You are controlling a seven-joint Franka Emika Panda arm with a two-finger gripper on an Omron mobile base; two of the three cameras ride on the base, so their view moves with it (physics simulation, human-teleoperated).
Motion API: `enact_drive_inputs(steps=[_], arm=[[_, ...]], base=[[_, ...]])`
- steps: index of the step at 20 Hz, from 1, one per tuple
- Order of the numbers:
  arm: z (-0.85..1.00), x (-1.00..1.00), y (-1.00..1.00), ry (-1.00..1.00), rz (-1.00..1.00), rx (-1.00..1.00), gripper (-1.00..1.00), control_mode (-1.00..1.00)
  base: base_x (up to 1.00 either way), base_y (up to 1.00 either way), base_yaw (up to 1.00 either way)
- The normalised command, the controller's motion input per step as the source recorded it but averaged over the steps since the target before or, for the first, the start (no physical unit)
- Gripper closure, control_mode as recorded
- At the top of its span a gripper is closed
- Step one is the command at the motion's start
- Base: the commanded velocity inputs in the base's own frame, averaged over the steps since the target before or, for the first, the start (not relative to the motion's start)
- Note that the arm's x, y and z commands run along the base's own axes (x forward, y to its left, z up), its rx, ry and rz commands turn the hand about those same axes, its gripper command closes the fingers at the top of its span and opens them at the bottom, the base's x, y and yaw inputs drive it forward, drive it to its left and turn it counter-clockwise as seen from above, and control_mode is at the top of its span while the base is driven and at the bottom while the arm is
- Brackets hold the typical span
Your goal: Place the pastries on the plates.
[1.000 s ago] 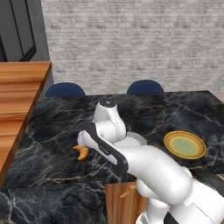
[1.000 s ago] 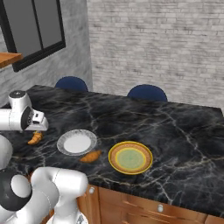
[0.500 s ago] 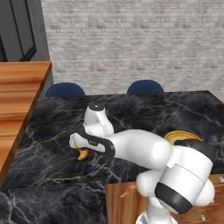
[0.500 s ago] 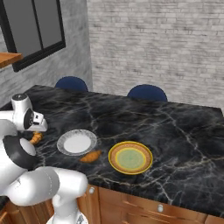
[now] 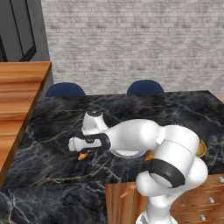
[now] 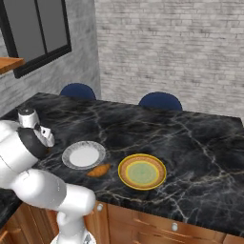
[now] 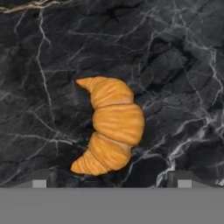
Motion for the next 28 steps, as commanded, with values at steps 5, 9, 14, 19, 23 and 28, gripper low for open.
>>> enact_drive_inputs(steps=[5, 9, 14, 19, 23, 28], arm=[[-0.27, 0.44, 0.11, 0.0, 0.01, 0.01, -1.0, -1.0], [-0.53, 0.24, 0.34, 0.0, 0.0, 0.0, -1.0, -1.0], [-0.39, 0.15, 0.53, -0.01, 0.0, 0.0, 1.0, -1.0], [-0.38, 0.0, 0.05, 0.0, -0.01, 0.0, 1.0, -1.0], [-0.59, 0.0, -0.13, 0.14, -0.09, 0.0, 1.0, -1.0], [0.11, 0.11, -0.18, 0.0, -0.13, 0.07, 1.0, -1.0]], base=[[0.0, 0.0, 0.0], [0.0, 0.0, 0.0], [0.0, 0.0, 0.0], [0.0, 0.0, 0.0], [0.0, 0.0, 0.0], [0.0, 0.0, 0.0]])
